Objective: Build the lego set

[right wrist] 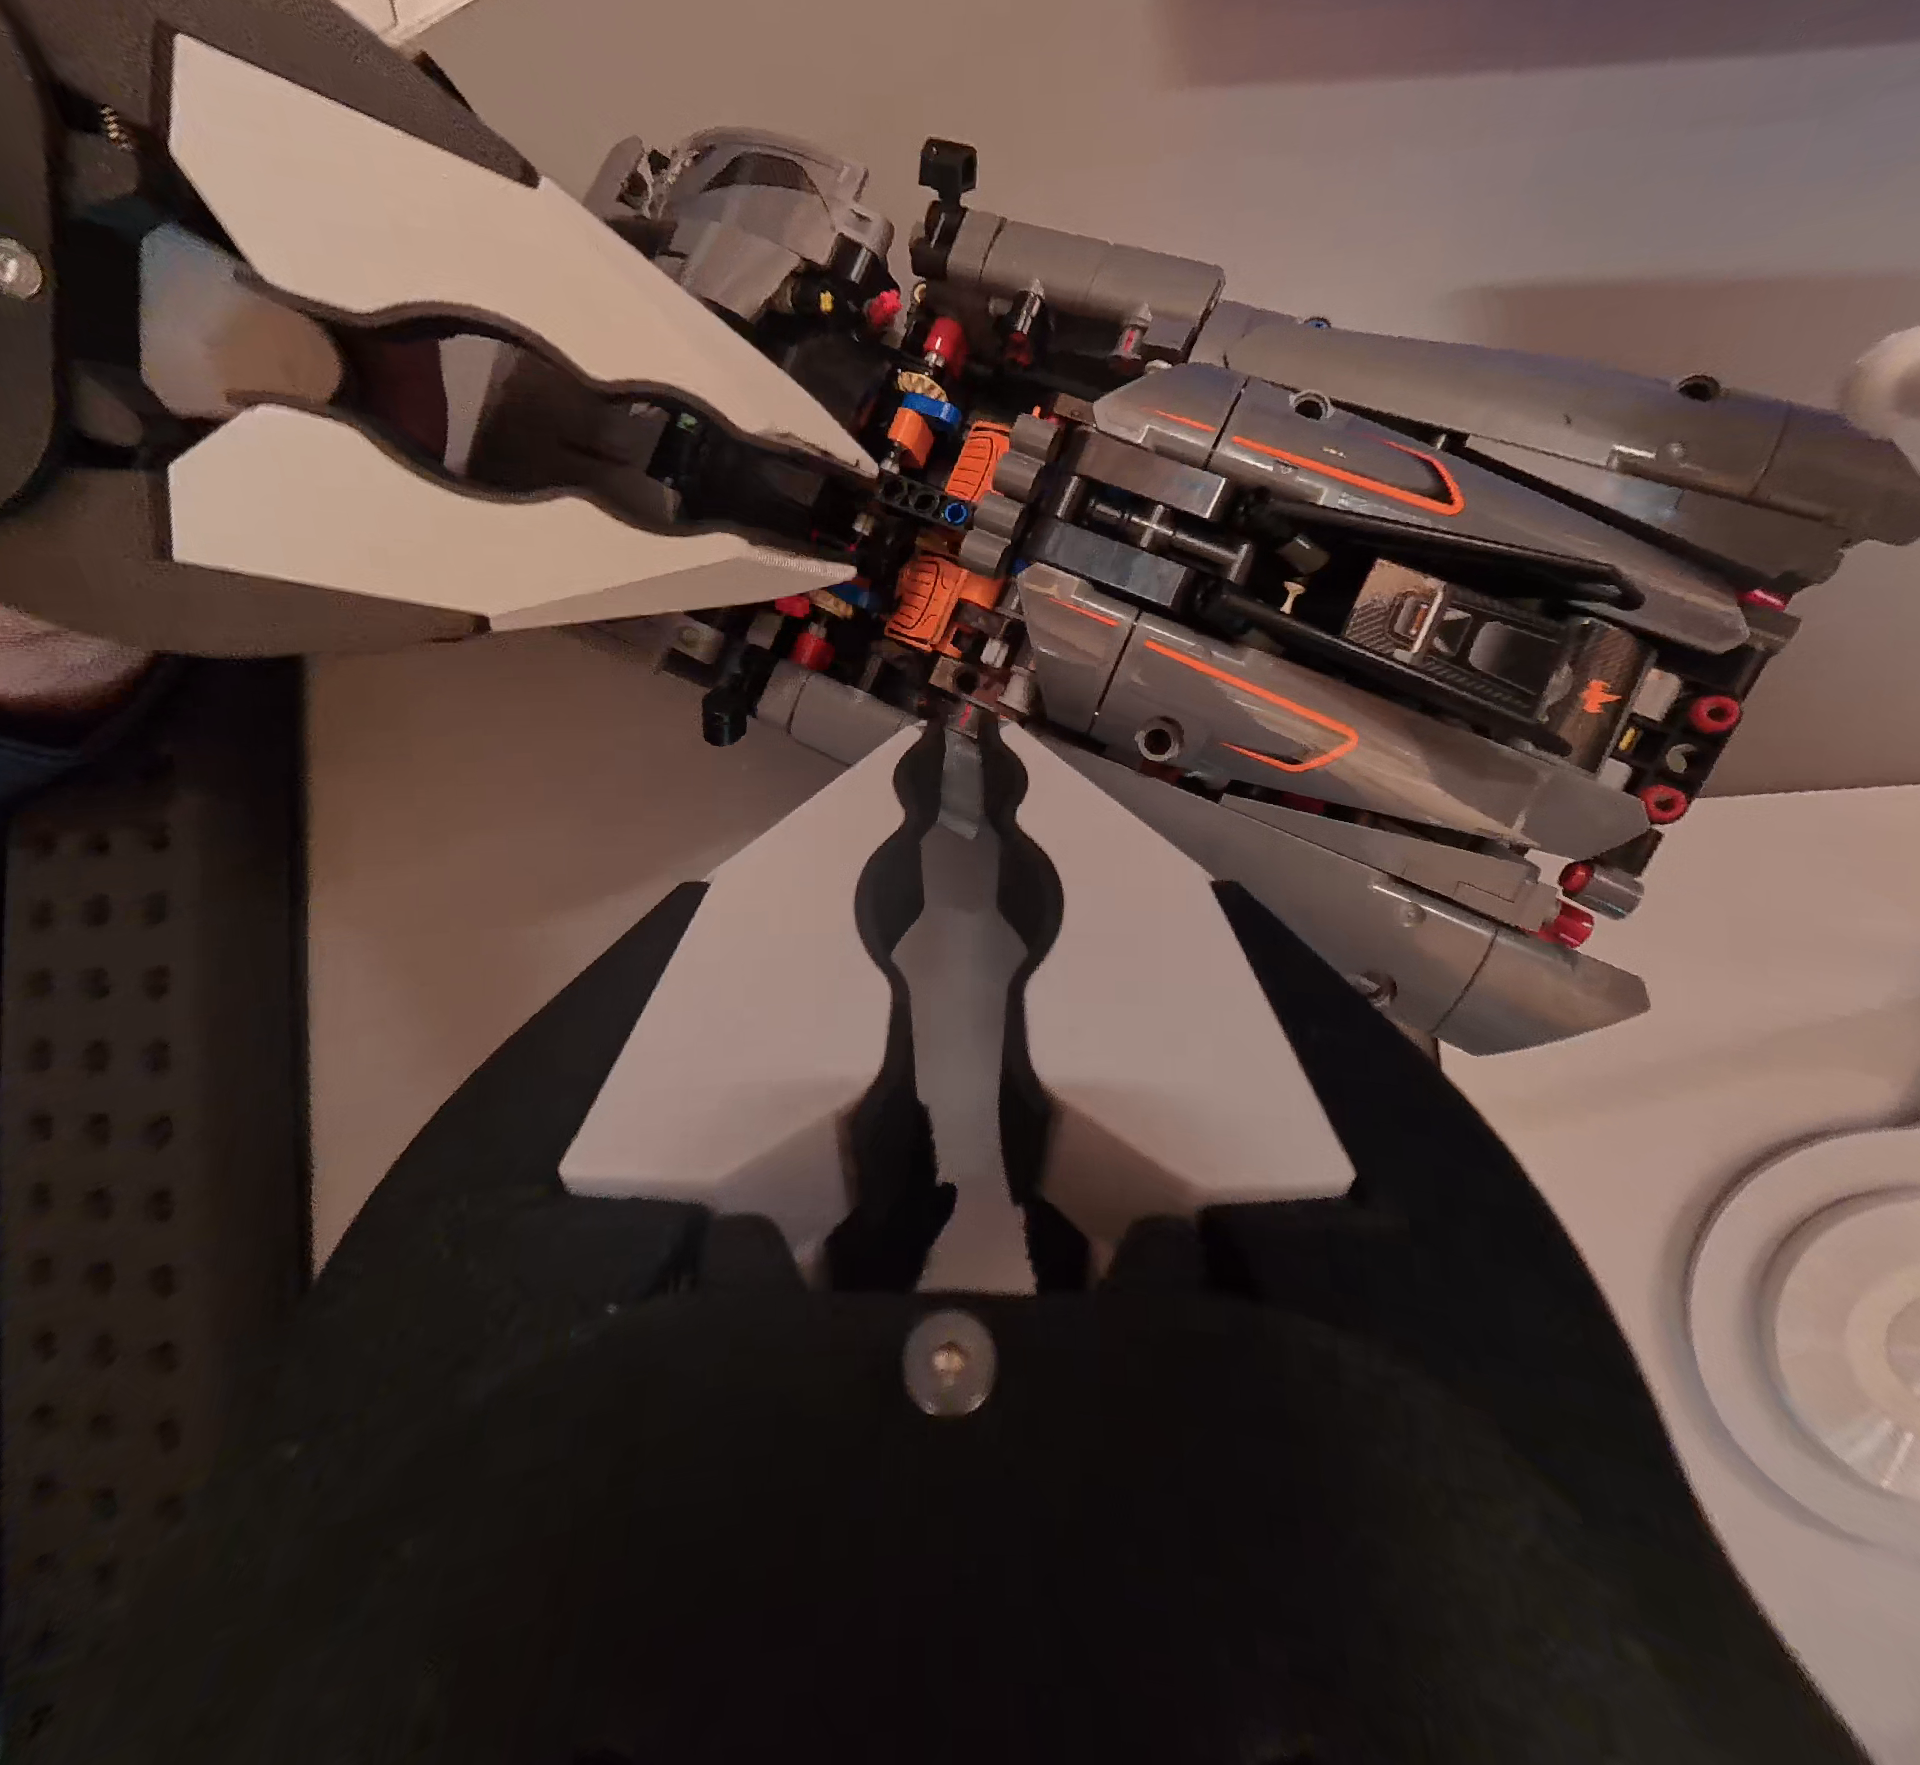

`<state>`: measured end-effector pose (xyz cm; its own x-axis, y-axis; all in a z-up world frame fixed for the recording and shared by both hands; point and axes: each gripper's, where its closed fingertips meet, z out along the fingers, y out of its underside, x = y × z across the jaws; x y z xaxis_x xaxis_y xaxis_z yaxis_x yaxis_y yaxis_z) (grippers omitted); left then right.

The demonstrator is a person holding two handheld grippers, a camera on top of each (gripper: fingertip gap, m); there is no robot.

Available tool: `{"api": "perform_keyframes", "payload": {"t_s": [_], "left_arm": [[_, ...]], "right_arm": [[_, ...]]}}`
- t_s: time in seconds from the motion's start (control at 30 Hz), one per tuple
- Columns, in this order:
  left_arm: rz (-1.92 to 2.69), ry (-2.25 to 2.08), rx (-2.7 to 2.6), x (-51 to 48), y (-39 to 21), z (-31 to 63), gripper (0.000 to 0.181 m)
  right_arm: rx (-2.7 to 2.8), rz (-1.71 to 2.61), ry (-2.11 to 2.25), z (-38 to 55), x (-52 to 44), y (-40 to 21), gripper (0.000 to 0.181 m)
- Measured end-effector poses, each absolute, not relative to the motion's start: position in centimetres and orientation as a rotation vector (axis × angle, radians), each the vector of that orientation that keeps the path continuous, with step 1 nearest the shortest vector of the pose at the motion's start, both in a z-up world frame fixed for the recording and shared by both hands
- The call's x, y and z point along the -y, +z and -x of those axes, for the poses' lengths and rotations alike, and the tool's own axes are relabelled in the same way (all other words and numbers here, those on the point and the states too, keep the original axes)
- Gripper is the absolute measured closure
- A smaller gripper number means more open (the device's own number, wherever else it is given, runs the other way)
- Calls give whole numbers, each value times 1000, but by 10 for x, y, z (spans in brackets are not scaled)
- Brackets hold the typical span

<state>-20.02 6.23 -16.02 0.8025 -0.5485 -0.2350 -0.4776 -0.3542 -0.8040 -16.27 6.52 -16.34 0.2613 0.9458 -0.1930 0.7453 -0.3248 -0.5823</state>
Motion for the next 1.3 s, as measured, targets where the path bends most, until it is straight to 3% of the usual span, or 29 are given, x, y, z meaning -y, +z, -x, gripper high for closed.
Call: {"api": "perform_keyframes", "payload": {"t_s": [0.5, 0.6, 0.77, 0.9, 1.3], "left_arm": [[1960, 7, -994, -51, -168, 166, 160], [1977, 25, -1088, -46, -181, 157, 137], [2009, 197, -1104, -56, -192, 164, 153], [1986, 233, -1101, -57, -188, 164, 155], [1994, -72, -961, -51, -177, 165, 165]], "right_arm": [[1683, 2138, 736, 145, -53, -173, 171], [1670, 2118, 784, 146, -54, -171, 171], [1661, 2098, 819, 143, -55, -167, 172], [1680, 2099, 790, 142, -55, -170, 172], [1715, 2076, 825, 143, -51, -174, 173]]}}
